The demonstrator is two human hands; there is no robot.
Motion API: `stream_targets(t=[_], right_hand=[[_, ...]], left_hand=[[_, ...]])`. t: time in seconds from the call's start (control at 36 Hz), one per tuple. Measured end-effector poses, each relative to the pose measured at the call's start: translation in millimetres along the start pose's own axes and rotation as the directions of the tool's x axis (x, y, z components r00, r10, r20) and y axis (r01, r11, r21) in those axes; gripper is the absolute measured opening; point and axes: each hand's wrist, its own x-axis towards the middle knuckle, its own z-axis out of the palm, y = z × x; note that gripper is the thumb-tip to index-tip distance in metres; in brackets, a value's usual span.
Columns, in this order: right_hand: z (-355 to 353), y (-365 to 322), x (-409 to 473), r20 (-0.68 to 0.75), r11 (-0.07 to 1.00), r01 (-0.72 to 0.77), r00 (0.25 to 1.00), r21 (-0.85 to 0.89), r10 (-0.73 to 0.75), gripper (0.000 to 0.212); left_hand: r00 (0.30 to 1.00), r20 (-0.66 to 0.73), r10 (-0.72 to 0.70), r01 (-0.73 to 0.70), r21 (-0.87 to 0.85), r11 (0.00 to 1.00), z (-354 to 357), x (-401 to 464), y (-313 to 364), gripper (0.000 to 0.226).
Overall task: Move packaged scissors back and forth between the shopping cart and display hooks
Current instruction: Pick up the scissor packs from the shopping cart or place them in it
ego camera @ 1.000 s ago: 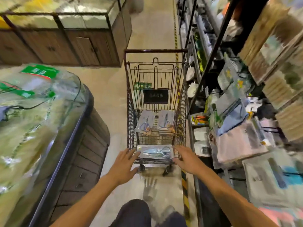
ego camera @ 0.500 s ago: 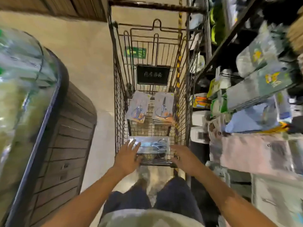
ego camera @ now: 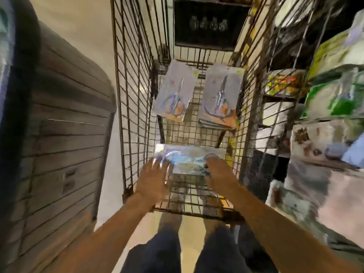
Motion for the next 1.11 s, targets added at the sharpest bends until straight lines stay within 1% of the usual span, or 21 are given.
stream_targets(t=[0.03, 0.06, 0.11, 0.17, 0.22, 0.28, 0.31, 0.36, 0.42, 0.5, 0.58, 0.61, 0.67, 0.72, 0.78, 0.83, 0.89, 0.94, 1.0, 1.06, 1.11], right_hand=[[4.0, 2.1, 12.9, 0.008, 1.0, -0.001, 1.0, 0.031, 0.0, 0.061], [7.8, 5.2, 25.4, -0.019, 0.999, 0.031, 0.999, 0.031, -0.031, 0.062], [19.2, 13.3, 48.7, -0.086, 0.998, 0.049, 0.995, -0.029, -0.051, 0.067], [34.5, 22.8, 67.2, -0.186, 0.993, 0.061, 0.979, -0.102, -0.079, 0.081], [39.1, 24.4, 71.0, -0.19, 0.986, 0.07, 0.977, -0.153, -0.099, 0.092], [43.2, 25.6, 71.9, -0.239, 0.973, 0.089, 0.961, -0.214, -0.14, 0.09], [45.3, 25.5, 72.6, -0.275, 0.969, 0.109, 0.946, -0.224, -0.17, 0.088], [43.8, 21.6, 70.3, -0.338, 0.971, 0.12, 0.923, -0.206, -0.185, 0.089], [41.7, 19.4, 68.4, -0.37, 0.978, 0.119, 0.912, -0.17, -0.176, 0.094], [38.8, 21.9, 63.7, -0.326, 0.977, 0.097, 0.932, -0.191, -0.157, 0.09], [33.3, 24.5, 58.8, -0.257, 0.964, 0.136, 0.946, -0.23, -0.195, 0.073], [29.7, 23.9, 56.7, -0.211, 0.969, 0.146, 0.959, -0.198, -0.187, 0.068], [19.8, 22.0, 54.1, -0.101, 0.992, 0.1, 0.989, -0.073, -0.107, 0.058], [10.5, 19.8, 50.9, -0.048, 0.994, 0.093, 0.994, -0.053, -0.096, 0.048], [0.5, 15.9, 43.5, -0.045, 0.99, 0.129, 0.99, -0.063, -0.132, 0.037], [-8.3, 14.5, 34.5, -0.056, 0.991, 0.135, 0.989, -0.018, -0.136, 0.031], [-12.3, 17.0, 28.7, -0.115, 0.986, 0.125, 0.987, 0.108, -0.113, 0.025], [-15.9, 20.3, 24.1, -0.157, 0.965, 0.116, 0.984, 0.235, -0.08, 0.026], [-20.8, 22.5, 18.4, -0.162, 0.911, 0.082, 0.987, 0.405, -0.016, 0.027], [-25.2, 21.9, 11.8, -0.154, 0.779, 0.072, 0.988, 0.623, 0.031, 0.027], [-25.7, 21.4, 7.7, -0.148, 0.637, 0.067, 0.986, 0.768, 0.074, 0.028]], left_hand=[[0.999, -0.04, 0.01, -0.01, -0.007, 1.0, 3.9, 6.9, -0.9, 0.06], [0.996, -0.084, 0.011, -0.01, 0.005, 1.0, 6.8, 13.5, -2.2, 0.063], [0.996, -0.088, 0.006, -0.007, -0.016, 1.0, 18.8, 28.3, -11.7, 0.069], [0.997, -0.079, 0.005, -0.009, -0.043, 0.999, 33.3, 39.8, -17.4, 0.073], [0.998, -0.06, -0.024, 0.019, -0.08, 0.997, 42.2, 47.4, -20.9, 0.073], [0.995, -0.101, -0.023, 0.011, -0.114, 0.993, 45.4, 51.0, -22.9, 0.072], [0.996, -0.093, -0.018, 0.006, -0.131, 0.991, 45.8, 50.5, -22.1, 0.07], [0.997, -0.079, -0.017, 0.004, -0.161, 0.987, 46.2, 48.6, -21.0, 0.07], [0.994, -0.111, -0.001, -0.02, -0.189, 0.982, 43.4, 45.1, -19.4, 0.069], [0.992, -0.123, -0.003, -0.025, -0.23, 0.973, 39.4, 40.5, -18.0, 0.068], [0.993, -0.119, -0.002, -0.028, -0.258, 0.966, 32.5, 36.1, -18.9, 0.068], [0.993, -0.116, 0.0, -0.031, -0.264, 0.964, 31.5, 35.7, -20.5, 0.068], [0.994, -0.105, 0.0, -0.03, -0.28, 0.959, 30.4, 34.4, -24.3, 0.069], [0.994, -0.106, -0.006, -0.026, -0.301, 0.953, 29.2, 32.8, -26.8, 0.069], [0.992, -0.123, -0.02, -0.022, -0.334, 0.942, 25.3, 29.7, -26.8, 0.068], [0.987, -0.155, -0.043, -0.023, -0.4, 0.916, 20.3, 26.1, -27.0, 0.066], [0.977, -0.208, -0.052, -0.05, -0.456, 0.888, 16.7, 24.3, -29.6, 0.067], [0.963, -0.264, -0.047, -0.095, -0.498, 0.862, 11.5, 23.8, -30.2, 0.063], [0.947, -0.317, -0.042, -0.151, -0.558, 0.816, 3.7, 23.5, -26.5, 0.059], [0.935, -0.348, -0.064, -0.18, -0.623, 0.762, -2.1, 24.7, -21.0, 0.06], [0.933, -0.344, -0.11, -0.169, -0.684, 0.71, -3.2, 29.9, -15.9, 0.064]])
